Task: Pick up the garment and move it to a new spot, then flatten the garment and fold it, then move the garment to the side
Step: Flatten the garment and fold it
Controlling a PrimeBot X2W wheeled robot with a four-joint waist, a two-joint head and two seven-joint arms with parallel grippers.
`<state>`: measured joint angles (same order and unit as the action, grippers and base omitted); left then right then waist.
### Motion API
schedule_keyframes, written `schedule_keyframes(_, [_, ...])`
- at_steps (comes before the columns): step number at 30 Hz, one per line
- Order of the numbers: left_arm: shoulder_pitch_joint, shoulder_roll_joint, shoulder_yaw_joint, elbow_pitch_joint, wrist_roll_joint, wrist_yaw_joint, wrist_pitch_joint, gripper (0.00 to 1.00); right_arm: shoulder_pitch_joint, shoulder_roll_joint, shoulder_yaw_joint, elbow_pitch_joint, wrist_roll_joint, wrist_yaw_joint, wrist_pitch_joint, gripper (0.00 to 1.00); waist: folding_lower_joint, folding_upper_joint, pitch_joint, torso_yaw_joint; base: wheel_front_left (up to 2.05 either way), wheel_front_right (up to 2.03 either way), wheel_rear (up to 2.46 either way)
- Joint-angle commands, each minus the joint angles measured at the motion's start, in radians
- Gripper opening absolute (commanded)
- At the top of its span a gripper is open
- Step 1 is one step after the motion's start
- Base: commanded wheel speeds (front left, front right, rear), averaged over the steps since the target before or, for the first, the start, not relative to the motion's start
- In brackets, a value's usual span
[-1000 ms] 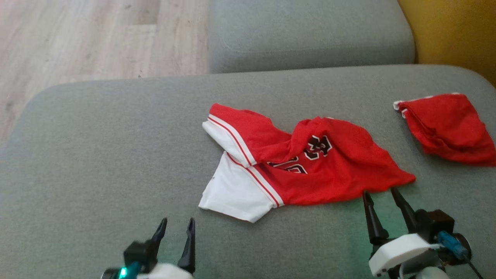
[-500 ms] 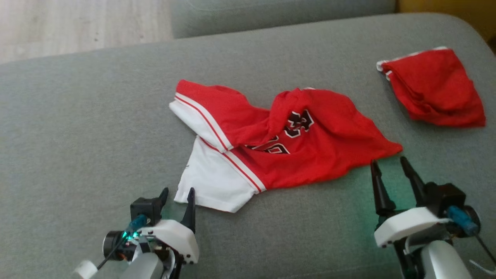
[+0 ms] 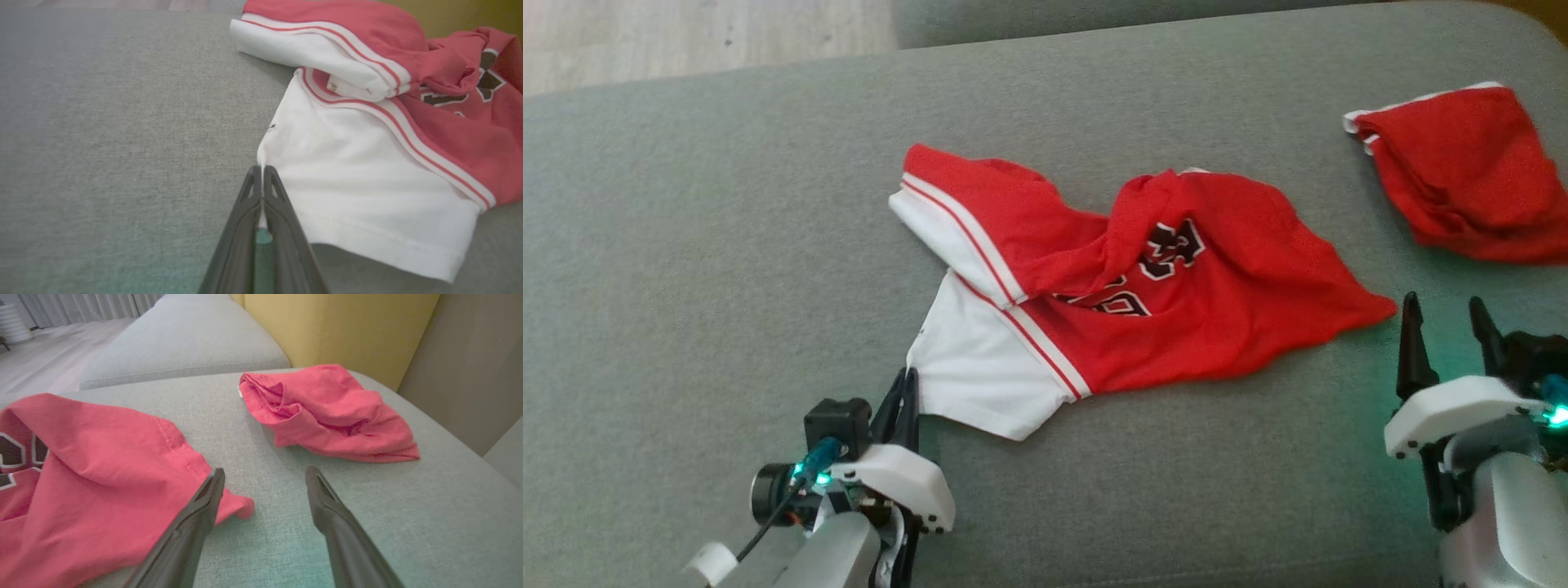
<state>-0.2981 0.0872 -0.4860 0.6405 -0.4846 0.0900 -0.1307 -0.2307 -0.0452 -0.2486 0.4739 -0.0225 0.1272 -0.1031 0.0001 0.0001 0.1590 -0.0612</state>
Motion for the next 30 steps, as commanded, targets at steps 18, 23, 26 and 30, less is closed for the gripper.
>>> schedule_keyframes(18, [0.034,0.045,0.024,-0.179,-0.009,0.043,-0.014,0.00,-0.220,-0.005,-0.035,0.374,-0.139,0.003,0.056,0.00,-0.0001,-0.0001,0.026,0.071,0.00,0.00,0.00])
schedule_keyframes(23, [0.042,0.052,0.029,-0.206,-0.017,0.048,-0.020,0.00,-0.248,-0.005,-0.017,0.413,-0.083,0.003,0.041,0.00,-0.0001,-0.0001,0.007,0.063,0.00,0.00,0.00])
schedule_keyframes(26, [0.048,0.047,0.047,-0.236,-0.044,0.040,-0.035,0.00,-0.262,-0.005,0.018,0.415,-0.011,0.003,0.017,0.00,-0.0001,-0.0001,-0.014,0.059,0.00,0.00,0.00])
schedule_keyframes(30, [0.064,0.031,0.088,-0.308,-0.121,0.007,-0.048,0.00,-0.263,-0.005,0.094,0.372,0.124,0.003,0.002,0.00,-0.0001,-0.0001,-0.060,0.059,0.00,0.00,0.00])
